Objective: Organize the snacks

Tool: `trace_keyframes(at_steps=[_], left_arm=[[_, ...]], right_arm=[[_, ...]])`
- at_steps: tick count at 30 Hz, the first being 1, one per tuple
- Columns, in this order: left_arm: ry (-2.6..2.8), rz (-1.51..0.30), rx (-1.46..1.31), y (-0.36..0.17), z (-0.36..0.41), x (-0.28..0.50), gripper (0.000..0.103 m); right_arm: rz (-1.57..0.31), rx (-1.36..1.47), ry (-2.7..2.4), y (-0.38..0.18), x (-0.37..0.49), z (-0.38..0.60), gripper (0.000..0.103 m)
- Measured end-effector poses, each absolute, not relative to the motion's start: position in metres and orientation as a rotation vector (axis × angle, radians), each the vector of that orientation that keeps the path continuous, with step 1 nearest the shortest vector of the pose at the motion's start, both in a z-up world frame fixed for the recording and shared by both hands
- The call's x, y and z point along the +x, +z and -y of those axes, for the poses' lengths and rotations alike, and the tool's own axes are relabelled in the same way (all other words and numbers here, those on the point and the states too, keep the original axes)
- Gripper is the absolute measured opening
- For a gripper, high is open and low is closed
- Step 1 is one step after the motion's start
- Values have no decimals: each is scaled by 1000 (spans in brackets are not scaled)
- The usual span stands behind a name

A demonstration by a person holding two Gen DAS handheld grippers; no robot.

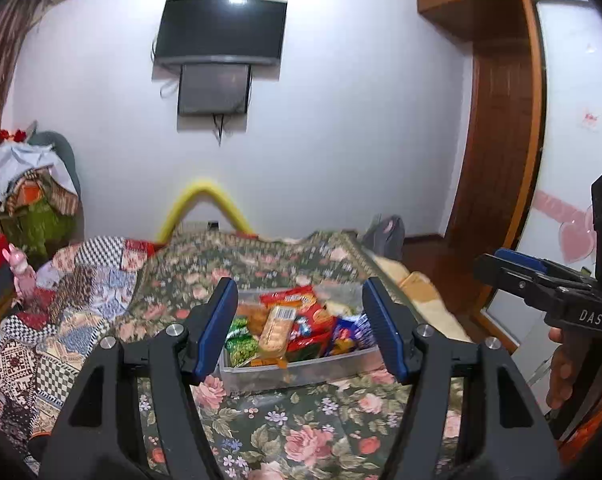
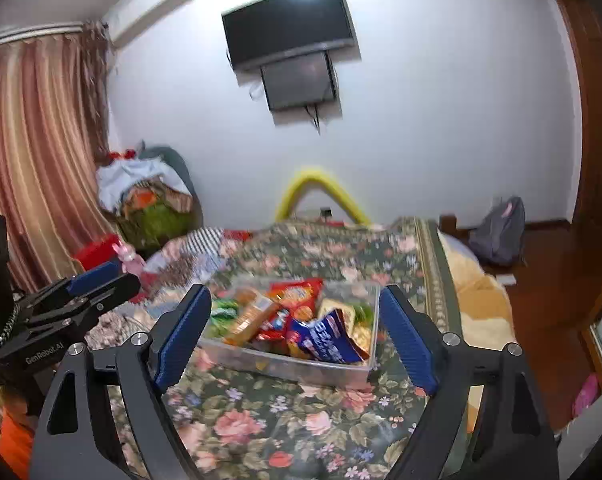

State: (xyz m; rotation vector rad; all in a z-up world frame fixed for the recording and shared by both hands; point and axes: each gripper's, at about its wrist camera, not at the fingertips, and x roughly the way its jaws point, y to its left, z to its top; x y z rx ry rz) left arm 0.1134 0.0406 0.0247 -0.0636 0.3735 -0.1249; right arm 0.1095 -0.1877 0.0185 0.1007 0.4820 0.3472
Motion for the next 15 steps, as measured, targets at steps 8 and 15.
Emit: trace_keyframes(at_steps=[8,15], left_arm=[[-109,-280,-58,43,-33,60,85],[-86,-269,-41,38,-32,48,94]], right_arm=[[-389,98,359,43,61,181,92],[-359,62,324,38,48,173,103]])
